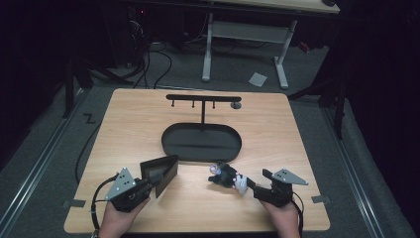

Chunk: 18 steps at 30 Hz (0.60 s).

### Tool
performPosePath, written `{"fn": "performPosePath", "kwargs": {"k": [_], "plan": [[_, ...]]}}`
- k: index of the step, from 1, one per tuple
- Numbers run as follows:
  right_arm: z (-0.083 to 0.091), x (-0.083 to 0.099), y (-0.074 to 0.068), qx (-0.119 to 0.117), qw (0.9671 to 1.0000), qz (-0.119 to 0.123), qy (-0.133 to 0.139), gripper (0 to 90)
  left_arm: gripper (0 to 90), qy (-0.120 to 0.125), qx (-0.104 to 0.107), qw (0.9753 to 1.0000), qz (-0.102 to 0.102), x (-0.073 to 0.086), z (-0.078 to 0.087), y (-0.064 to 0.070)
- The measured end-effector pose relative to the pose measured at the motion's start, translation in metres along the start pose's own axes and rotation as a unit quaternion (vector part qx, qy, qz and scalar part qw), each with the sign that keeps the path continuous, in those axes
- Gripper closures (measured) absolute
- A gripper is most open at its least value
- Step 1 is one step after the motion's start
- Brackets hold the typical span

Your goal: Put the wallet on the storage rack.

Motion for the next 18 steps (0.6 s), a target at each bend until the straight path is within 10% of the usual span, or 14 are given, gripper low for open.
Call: {"fn": "performPosePath", "kwargs": {"k": [18], "plan": [[-0.001, 0.001, 0.001, -0.002, 1.0, -0.005, -0.002, 23.2, 88.1, -0.013, -0.02, 0.9997, 0.007, 0.011, -0.001, -0.008]]}}
Point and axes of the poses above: each handheld gripper's, and its own axes: z roughly backward along the jaws, x roughly out of its underside, y roughly to its right, the point moved 6 cm from there along -z, roughly forward along the jaws, and after that the axes turned 14 degrees about -y, right-handed, at the moved point
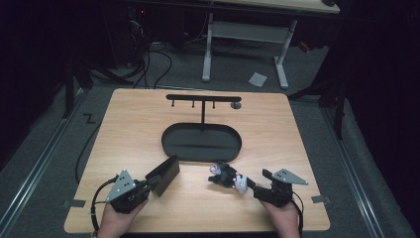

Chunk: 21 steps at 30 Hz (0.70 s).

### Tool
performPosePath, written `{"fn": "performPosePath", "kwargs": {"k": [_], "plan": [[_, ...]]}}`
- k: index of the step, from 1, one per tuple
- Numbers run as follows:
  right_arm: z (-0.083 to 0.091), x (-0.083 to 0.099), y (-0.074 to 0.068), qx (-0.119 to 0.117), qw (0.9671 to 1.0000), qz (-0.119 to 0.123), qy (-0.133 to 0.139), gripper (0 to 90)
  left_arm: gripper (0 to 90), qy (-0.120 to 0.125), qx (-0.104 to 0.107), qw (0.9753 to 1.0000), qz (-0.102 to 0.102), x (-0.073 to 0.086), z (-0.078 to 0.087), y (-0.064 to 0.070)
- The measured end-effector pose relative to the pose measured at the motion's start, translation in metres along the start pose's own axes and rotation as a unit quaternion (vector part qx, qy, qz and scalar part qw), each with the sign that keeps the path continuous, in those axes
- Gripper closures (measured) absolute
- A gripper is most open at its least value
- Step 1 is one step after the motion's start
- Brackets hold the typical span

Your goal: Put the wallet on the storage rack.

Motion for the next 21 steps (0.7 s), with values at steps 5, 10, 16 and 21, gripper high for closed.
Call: {"fn": "performPosePath", "kwargs": {"k": [5, 10, 16, 21], "plan": [[-0.0001, 0.0004, 0.0001, 0.0, 1.0, -0.002, -0.001, 23.2, 86.4, 0.003, -0.002, 1.0, 0.004, -0.0001, 0.0006, -0.0006], [-0.0005, 0.0003, 0.0013, 0.0, 1.0, -0.003, 0.0, 23.2, 79.3, 0.0, -0.006, 1.0, 0.005, -0.0001, -0.0006, -0.0006], [0.0005, 0.0012, 0.0007, 0.0, 1.0, -0.004, -0.001, 23.2, 65.3, 0.008, -0.014, 0.9999, 0.001, -0.0023, 0.0012, 0.0014], [-0.0002, 0.0011, 0.0011, 0.001, 1.0, -0.003, -0.001, 23.2, 55.1, 0.017, -0.016, 0.9997, 0.007, -0.0041, 0.0034, -0.0001]]}}
Point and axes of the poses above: each handheld gripper's, and its own axes: z roughly backward along the jaws, x roughly out of its underside, y roughly to its right, the point moved 6 cm from there along -z, roughly forward along the jaws, and after that the axes turned 14 degrees about -y, right-handed, at the moved point
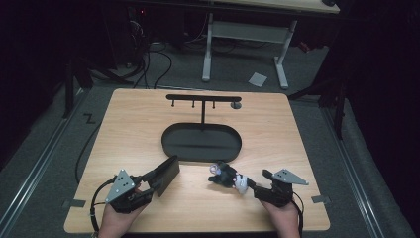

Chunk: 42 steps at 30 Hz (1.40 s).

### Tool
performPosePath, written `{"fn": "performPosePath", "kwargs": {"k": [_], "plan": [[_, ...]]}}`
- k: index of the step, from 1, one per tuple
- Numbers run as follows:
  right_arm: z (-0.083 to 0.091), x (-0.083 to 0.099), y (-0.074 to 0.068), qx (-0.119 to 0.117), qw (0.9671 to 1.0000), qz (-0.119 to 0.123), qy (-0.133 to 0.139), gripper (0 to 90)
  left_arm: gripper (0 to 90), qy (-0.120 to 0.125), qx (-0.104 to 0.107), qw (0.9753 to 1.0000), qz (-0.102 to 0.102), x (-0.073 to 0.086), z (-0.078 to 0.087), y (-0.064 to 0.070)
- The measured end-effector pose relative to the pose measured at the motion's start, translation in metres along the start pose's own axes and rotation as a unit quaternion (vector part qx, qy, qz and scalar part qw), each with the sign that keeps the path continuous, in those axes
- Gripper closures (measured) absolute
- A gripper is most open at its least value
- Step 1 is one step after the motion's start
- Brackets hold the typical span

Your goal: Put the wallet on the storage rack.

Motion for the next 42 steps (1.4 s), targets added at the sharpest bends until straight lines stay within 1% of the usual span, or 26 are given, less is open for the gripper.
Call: {"fn": "performPosePath", "kwargs": {"k": [3, 4, 5, 6, 7, 8, 9, 10, 12, 13, 14, 15, 16, 17, 19, 25, 26, 27, 29, 30, 33, 35, 38, 42], "plan": [[0.0, 0.0, 0.0, 0.0, 1.0, 0.001, 0.0, 23.2, 47.3, 0.002, -0.005, 1.0, -0.002, 0.0, 0.0, 0.0], [0.0, 0.0, 0.0, 0.0, 1.0, 0.0, 0.0, 23.2, 44.8, 0.004, -0.014, 0.9999, -0.007, 0.0, 0.001, 0.0], [-0.001, 0.0, 0.001, 0.0, 1.0, 0.0, 0.0, 23.2, 42.1, 0.006, -0.018, 0.9998, -0.008, -0.001, 0.001, 0.0], [-0.001, 0.0, 0.001, 0.0, 1.0, 0.0, 0.0, 23.2, 39.6, 0.006, -0.018, 0.9998, -0.008, -0.001, 0.001, 0.0], [-0.001, 0.0, 0.001, 0.0, 1.0, 0.0, 0.0, 23.2, 39.6, 0.007, -0.02, 0.9997, -0.009, -0.001, 0.001, -0.001], [-0.001, 0.0, 0.001, 0.0, 1.0, 0.0, 0.0, 23.2, 37.0, 0.009, -0.021, 0.9997, -0.009, -0.001, 0.002, -0.001], [-0.001, 0.0, 0.001, 0.0, 1.0, 0.0, 0.0, 23.2, 31.0, 0.008, -0.027, 0.9996, -0.007, -0.001, 0.002, -0.002], [-0.001, 0.0, 0.001, 0.0, 1.0, 0.0, 0.0, 23.2, 28.4, 0.008, -0.027, 0.9996, -0.007, -0.001, 0.002, -0.002], [0.0, 0.0, 0.001, 0.001, 1.0, 0.0, -0.001, 23.3, 21.3, 0.009, -0.035, 0.9994, -0.001, -0.001, 0.002, -0.004], [0.0, 0.0, 0.001, 0.001, 1.0, 0.001, -0.001, 23.3, 15.9, 0.009, -0.035, 0.9994, -0.001, -0.001, 0.002, -0.004], [0.0, 0.0, 0.001, 0.001, 1.0, 0.001, -0.001, 23.3, 15.9, 0.005, -0.036, 0.9993, 0.002, -0.001, 0.002, -0.005], [0.0, 0.001, 0.001, 0.001, 1.0, 0.0, -0.002, 23.3, 13.3, 0.0, -0.039, 0.9992, 0.003, 0.0, 0.001, -0.006], [0.0, 0.001, 0.001, 0.001, 1.0, -0.001, -0.002, 23.4, 8.5, -0.014, -0.042, 0.999, 0.008, 0.002, -0.003, -0.008], [0.0, 0.001, 0.001, 0.001, 1.0, 0.0, -0.001, 23.4, 7.1, -0.014, -0.042, 0.999, 0.008, 0.002, -0.003, -0.008], [0.0, 0.0, 0.001, 0.001, 1.0, 0.0, -0.001, 23.4, 5.5, -0.027, -0.042, 0.9987, 0.011, 0.005, -0.008, -0.009], [0.0, 0.001, 0.002, 0.001, 1.0, -0.001, -0.003, 23.4, 5.8, -0.037, -0.037, 0.9986, 0.011, 0.008, -0.013, -0.01], [0.0, 0.001, 0.002, 0.001, 1.0, -0.001, -0.002, 23.4, 6.3, -0.044, -0.029, 0.9985, 0.014, 0.01, -0.015, -0.012], [0.0, 0.001, 0.002, 0.001, 1.0, 0.0, -0.002, 23.4, 7.4, -0.044, -0.029, 0.9985, 0.014, 0.01, -0.015, -0.012], [0.0, 0.001, 0.002, 0.001, 1.0, 0.0, -0.002, 23.4, 9.2, -0.049, -0.02, 0.9984, 0.02, 0.013, -0.018, -0.014], [0.0, 0.001, 0.002, 0.001, 1.0, 0.0, -0.001, 23.4, 9.4, -0.055, -0.022, 0.998, 0.022, 0.017, -0.019, -0.016], [0.002, 0.001, 0.003, 0.0, 1.0, -0.003, 0.0, 23.5, 11.2, -0.061, -0.024, 0.9976, 0.022, 0.021, -0.021, -0.018], [0.002, 0.001, 0.003, 0.001, 1.0, -0.003, 0.001, 23.4, 11.4, -0.061, -0.024, 0.9976, 0.021, 0.022, -0.021, -0.018], [0.003, 0.001, 0.005, 0.001, 1.0, -0.006, 0.002, 23.4, 13.0, -0.051, -0.021, 0.9982, 0.023, 0.021, -0.02, -0.017], [0.003, 0.001, 0.006, 0.0, 1.0, -0.007, 0.003, 23.4, 15.0, -0.055, -0.02, 0.998, 0.024, 0.024, -0.022, -0.016]]}}
Point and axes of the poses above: each handheld gripper's, and its own axes: z roughly backward along the jaws, x roughly out of its underside, y roughly to its right, the point moved 6 cm from there along -z, roughly forward along the jaws, and after that the axes turned 14 degrees about -y, right-handed, at the moved point
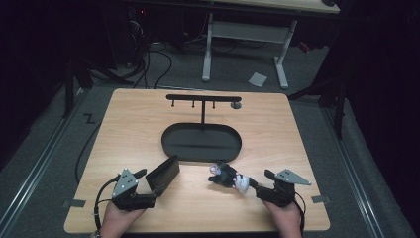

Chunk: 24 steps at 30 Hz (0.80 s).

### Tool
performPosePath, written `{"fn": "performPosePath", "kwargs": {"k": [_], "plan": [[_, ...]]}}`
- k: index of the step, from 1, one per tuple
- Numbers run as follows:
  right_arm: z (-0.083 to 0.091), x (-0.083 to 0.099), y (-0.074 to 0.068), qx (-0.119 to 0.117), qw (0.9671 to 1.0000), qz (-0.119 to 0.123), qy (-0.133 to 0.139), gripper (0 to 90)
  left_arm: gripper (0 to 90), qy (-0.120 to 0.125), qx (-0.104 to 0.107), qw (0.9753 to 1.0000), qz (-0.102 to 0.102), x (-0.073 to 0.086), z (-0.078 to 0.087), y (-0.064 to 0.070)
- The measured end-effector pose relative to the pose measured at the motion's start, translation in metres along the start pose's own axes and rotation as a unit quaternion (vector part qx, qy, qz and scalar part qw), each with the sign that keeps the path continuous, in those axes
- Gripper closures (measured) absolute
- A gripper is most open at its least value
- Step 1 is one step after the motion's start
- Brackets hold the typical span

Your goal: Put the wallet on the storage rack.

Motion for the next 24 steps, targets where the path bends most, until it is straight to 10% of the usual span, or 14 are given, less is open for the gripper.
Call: {"fn": "performPosePath", "kwargs": {"k": [13, 24], "plan": [[-0.0005, 0.0003, 0.0011, 0.0, 1.0, -0.002, 0.0, 23.4, 35.1, -0.006, -0.001, 0.9999, -0.016, 0.0056, -0.0049, 0.0012], [-0.0004, 0.0007, 0.0024, -0.001, 1.0, -0.007, 0.001, 23.4, 77.0, 0.003, 0.009, 0.9997, -0.022, 0.0042, 0.0008, 0.0005]]}}
Point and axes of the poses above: each handheld gripper's, and its own axes: z roughly backward along the jaws, x roughly out of its underside, y roughly to its right, the point moved 6 cm from there along -z, roughly forward along the jaws, and after that the axes turned 14 degrees about -y, right-handed, at the moved point
